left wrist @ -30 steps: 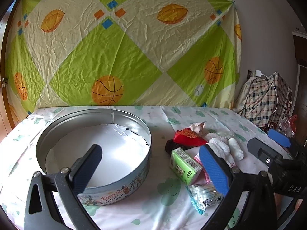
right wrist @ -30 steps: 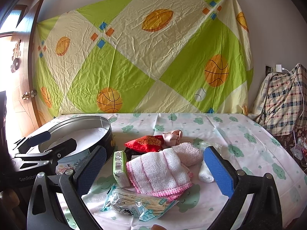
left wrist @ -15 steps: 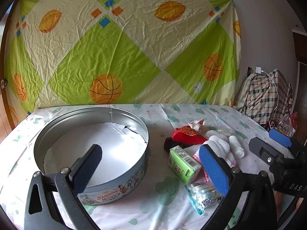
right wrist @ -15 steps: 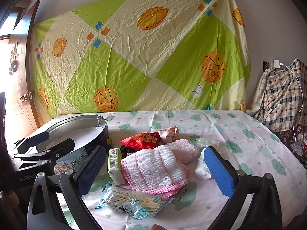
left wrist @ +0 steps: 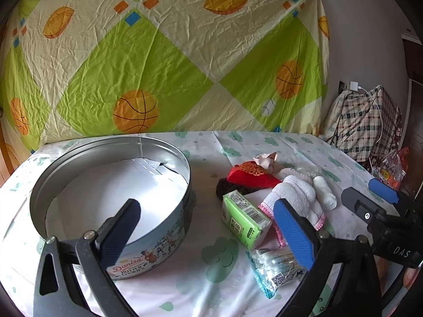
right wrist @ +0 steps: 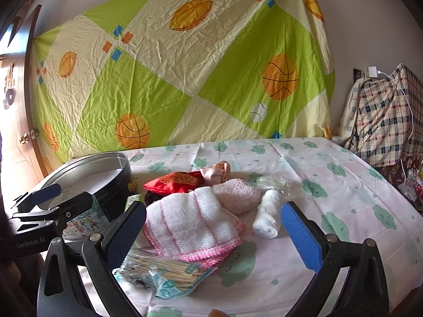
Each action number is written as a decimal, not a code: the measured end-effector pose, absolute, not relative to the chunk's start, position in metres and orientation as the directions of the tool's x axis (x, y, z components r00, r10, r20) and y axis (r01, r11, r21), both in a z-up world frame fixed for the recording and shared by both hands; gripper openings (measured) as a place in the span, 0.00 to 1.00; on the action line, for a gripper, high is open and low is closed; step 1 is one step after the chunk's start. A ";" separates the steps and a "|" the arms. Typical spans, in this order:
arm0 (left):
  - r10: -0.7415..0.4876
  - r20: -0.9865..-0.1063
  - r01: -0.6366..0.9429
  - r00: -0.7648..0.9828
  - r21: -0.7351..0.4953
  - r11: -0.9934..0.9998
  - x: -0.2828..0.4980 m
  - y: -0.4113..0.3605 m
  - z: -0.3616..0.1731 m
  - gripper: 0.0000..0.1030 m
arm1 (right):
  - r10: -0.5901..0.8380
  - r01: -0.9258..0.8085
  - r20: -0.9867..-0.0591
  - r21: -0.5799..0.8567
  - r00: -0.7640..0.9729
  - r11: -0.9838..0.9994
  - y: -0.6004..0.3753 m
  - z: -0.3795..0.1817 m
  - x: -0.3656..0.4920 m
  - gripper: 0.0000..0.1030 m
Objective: Organize soft objects
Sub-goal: 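Grasp the green soap box with the left tool while the right tool grasps the white rolled cloth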
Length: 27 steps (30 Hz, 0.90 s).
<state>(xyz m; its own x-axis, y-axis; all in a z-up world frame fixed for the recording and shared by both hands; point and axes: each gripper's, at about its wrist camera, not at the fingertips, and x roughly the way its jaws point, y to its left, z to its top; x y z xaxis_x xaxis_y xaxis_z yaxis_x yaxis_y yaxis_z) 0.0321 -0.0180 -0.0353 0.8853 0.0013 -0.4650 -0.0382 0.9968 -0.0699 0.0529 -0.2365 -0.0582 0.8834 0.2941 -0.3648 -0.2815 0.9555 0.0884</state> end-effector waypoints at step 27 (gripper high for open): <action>-0.065 -0.637 0.019 0.768 -0.079 0.997 0.089 -0.043 -0.063 0.43 | 0.122 -0.089 -0.544 0.086 0.830 0.992 -0.294 -0.074 0.129 0.99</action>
<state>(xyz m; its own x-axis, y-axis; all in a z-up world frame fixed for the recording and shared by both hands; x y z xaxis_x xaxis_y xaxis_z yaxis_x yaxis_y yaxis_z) 0.0887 -0.0432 -0.0632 0.7682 -0.0649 -0.6370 0.0190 0.9967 -0.0787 0.1285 -0.2940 -0.0739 0.8303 0.1219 -0.5438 -0.0893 0.9923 0.0860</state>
